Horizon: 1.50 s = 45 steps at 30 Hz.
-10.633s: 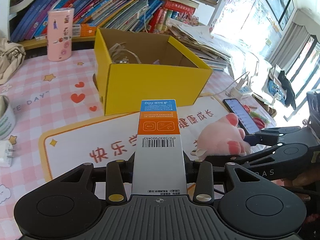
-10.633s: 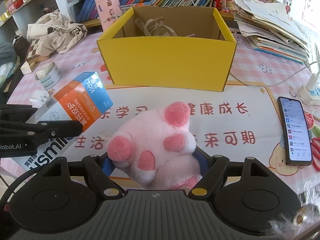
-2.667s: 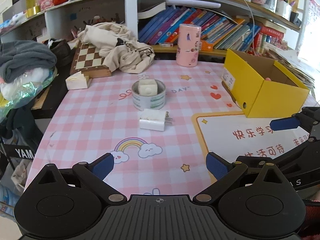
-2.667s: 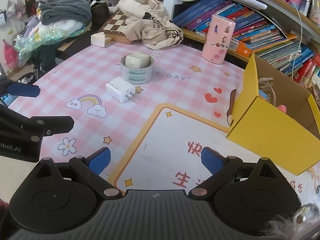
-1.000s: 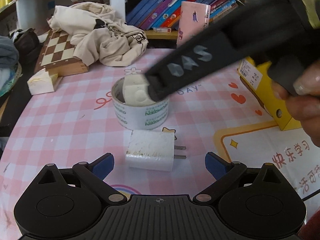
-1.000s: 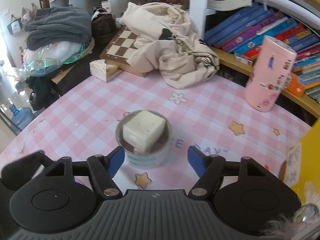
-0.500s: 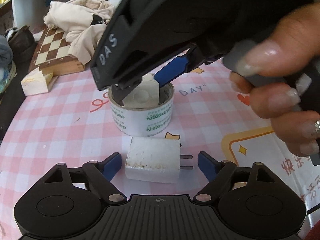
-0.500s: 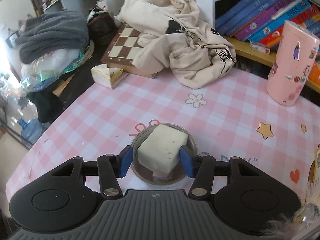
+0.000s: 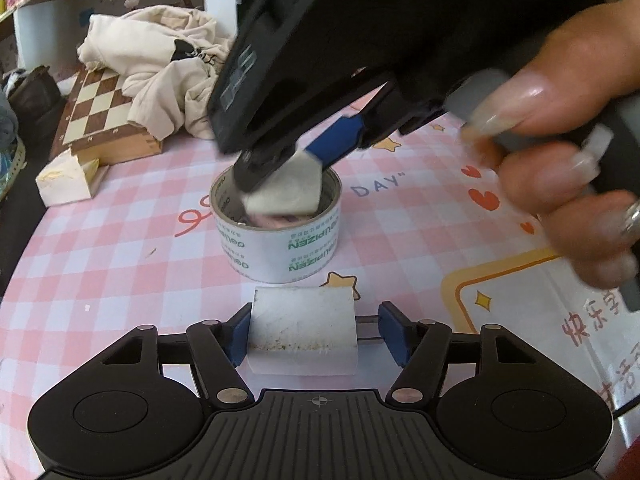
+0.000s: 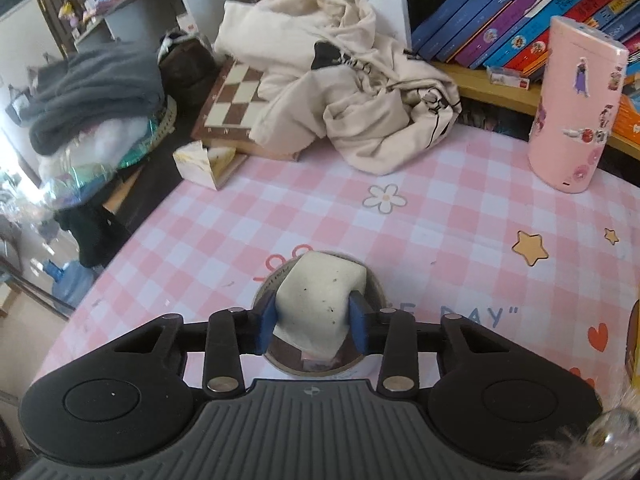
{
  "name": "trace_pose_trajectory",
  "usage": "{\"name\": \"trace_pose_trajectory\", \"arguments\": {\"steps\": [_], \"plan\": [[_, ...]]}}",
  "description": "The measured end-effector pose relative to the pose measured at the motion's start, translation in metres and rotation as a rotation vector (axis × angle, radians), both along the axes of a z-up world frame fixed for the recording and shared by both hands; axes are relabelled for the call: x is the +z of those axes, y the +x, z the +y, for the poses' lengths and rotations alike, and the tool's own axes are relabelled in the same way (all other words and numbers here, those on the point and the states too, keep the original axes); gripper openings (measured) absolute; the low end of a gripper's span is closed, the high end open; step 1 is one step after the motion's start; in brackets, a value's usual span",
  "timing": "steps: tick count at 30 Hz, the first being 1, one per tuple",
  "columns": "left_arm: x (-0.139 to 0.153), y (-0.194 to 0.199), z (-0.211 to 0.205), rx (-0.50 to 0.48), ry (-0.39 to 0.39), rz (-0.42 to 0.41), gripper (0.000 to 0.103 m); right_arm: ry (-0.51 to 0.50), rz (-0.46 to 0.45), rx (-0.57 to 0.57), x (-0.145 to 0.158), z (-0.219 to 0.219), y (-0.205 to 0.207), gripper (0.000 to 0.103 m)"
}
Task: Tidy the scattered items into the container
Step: 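Close the right gripper on the white cube while the left gripper closes on the white charger, then lift the white cube and charger and carry them toward the yellow box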
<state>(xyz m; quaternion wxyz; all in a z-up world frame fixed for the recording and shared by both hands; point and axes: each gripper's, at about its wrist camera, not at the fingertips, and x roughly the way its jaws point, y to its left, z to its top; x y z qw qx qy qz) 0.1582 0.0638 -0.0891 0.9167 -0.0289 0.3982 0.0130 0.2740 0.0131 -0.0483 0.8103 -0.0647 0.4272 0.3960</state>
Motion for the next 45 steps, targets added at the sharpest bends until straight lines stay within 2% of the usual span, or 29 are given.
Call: {"name": "trace_pose_trajectory", "arguments": {"steps": [11, 19, 45], "plan": [[0.017, -0.025, 0.001, 0.028, -0.039, -0.016, 0.065, 0.046, -0.054, -0.017, 0.032, -0.030, -0.014, 0.034], [0.030, -0.041, 0.007, 0.053, -0.033, -0.034, 0.065, 0.035, -0.053, -0.033, 0.034, -0.054, -0.033, 0.034], [0.076, -0.111, -0.012, 0.063, -0.030, -0.145, 0.065, -0.010, -0.067, -0.056, 0.029, -0.119, -0.114, 0.034]]}}
